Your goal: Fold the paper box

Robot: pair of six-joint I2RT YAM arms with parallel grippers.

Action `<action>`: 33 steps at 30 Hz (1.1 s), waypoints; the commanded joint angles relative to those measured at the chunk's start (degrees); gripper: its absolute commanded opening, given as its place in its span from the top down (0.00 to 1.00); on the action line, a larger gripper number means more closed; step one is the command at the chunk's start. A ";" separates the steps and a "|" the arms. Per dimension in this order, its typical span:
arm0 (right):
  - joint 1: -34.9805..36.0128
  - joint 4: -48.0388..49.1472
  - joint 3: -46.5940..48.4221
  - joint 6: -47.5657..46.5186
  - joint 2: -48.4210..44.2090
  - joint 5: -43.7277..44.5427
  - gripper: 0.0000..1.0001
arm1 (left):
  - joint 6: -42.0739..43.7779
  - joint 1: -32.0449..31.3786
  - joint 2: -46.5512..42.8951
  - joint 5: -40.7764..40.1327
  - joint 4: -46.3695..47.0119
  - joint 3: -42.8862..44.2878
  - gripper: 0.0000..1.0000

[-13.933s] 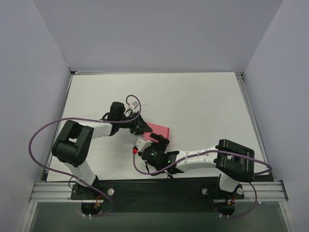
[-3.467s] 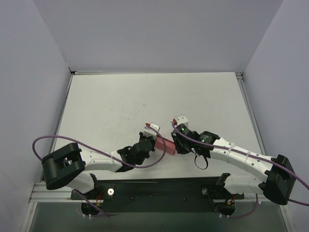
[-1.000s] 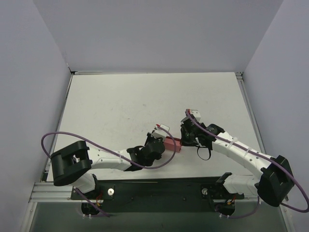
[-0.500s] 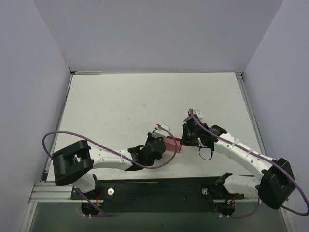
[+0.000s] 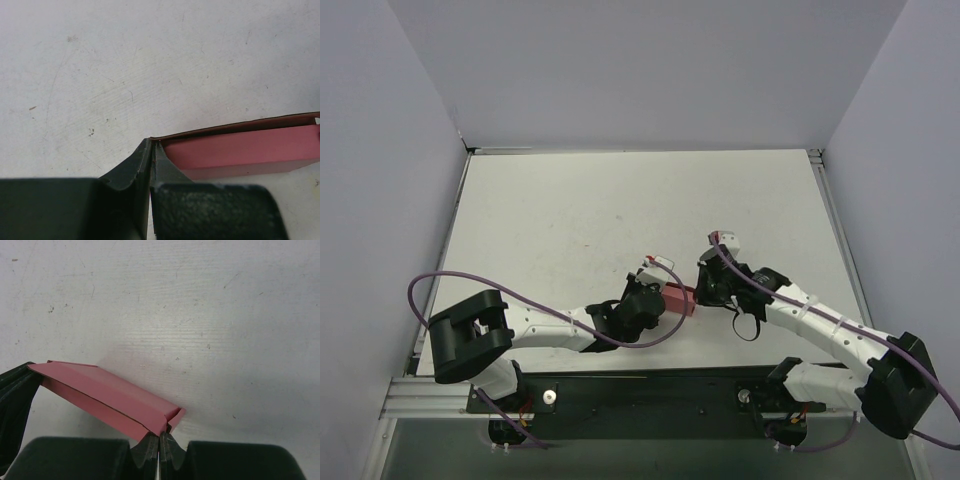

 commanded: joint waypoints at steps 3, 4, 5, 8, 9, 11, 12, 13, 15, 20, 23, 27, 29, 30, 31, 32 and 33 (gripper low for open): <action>5.82 -5.78 -1.42 0.63 3.01 9.83 1.00 | -2.62 -1.13 2.72 8.06 -11.32 -0.56 1.00; 6.26 -6.40 -0.90 0.72 3.19 11.93 1.00 | -2.62 -1.13 2.64 8.06 -11.41 -0.47 1.00; 7.05 -7.62 -0.72 0.81 3.28 12.73 1.00 | -2.53 -1.04 2.64 7.97 -11.59 -0.47 1.00; 7.41 -9.04 0.33 0.81 2.75 13.97 1.00 | -2.09 -1.13 2.46 7.80 -11.85 -0.47 1.00; 7.41 -9.39 0.77 0.55 2.31 13.97 1.00 | -1.92 -1.04 2.46 7.71 -11.94 -0.47 1.00; 7.41 -10.27 2.35 0.28 1.78 13.71 0.96 | -1.39 -1.04 2.46 7.71 -12.03 -0.47 1.00; 7.41 -10.53 2.97 0.02 1.09 13.62 0.93 | -1.13 -1.13 2.46 7.54 -12.12 -0.38 1.00; 7.41 -10.80 3.58 -0.51 0.82 13.62 0.84 | -0.95 -1.13 2.46 7.45 -12.12 -0.38 1.00; 7.41 -11.76 5.34 -0.95 0.03 13.80 0.81 | -0.68 -1.13 2.46 7.36 -12.47 -0.12 1.00; 7.41 -12.38 7.01 -1.57 -2.17 13.71 0.71 | -0.24 -1.13 2.55 7.01 -13.00 0.23 1.00; 7.41 -12.30 7.45 -1.83 -3.22 13.53 0.70 | -0.24 -1.13 2.72 7.01 -13.26 0.41 1.00; 7.41 -12.21 7.63 -2.36 -3.14 14.23 0.72 | -0.24 -1.13 2.90 7.01 -13.35 0.50 1.00; 7.32 -11.77 7.54 -2.53 -2.53 13.97 0.74 | -0.24 -1.13 2.99 7.09 -13.44 0.67 1.00; 7.41 -11.59 7.54 -2.79 -2.35 13.80 0.75 | -0.24 -1.13 2.99 7.01 -13.44 0.67 1.00; 7.41 -11.16 7.54 -2.88 -2.09 13.62 0.76 | -0.24 -1.13 2.99 7.01 -13.44 0.76 1.00; 7.41 -11.07 7.46 -2.97 -1.65 13.62 0.77 | -0.24 -1.13 2.99 7.09 -13.44 0.76 1.00; 7.41 -10.80 7.54 -3.23 -1.38 13.45 0.77 | -0.24 -1.13 2.99 7.01 -13.61 0.76 1.00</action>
